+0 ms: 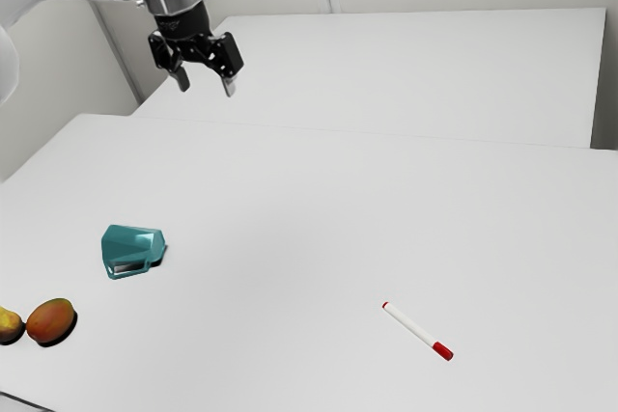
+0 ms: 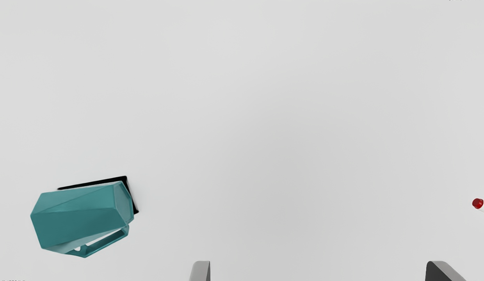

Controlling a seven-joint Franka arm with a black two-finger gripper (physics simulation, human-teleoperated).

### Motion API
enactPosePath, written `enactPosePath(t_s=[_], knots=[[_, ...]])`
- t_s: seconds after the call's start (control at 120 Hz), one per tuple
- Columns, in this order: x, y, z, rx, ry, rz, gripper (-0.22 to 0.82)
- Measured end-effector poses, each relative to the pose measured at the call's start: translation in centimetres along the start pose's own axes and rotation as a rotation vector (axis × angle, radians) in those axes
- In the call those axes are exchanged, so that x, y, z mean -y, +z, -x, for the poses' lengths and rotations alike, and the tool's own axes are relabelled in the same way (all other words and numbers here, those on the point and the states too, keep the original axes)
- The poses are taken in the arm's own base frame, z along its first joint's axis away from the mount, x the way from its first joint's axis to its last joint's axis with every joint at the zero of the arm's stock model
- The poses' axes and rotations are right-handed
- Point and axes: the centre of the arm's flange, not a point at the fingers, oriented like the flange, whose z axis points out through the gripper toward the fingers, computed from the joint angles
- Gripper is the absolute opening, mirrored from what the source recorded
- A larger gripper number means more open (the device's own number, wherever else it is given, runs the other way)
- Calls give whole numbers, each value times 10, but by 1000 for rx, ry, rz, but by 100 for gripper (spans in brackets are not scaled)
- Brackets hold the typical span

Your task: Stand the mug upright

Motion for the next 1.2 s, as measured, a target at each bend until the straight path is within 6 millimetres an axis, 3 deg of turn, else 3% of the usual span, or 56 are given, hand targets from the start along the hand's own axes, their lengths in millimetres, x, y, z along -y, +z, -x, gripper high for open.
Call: enactPosePath(t_s=[0.4,0.642,0.908,1.2], knots=[[7,-3,4,-3,-10,1,60],[15,17,56,72,-23,37,60],[77,69,87,55,-47,135,60],[147,121,99,9,-73,263,60]])
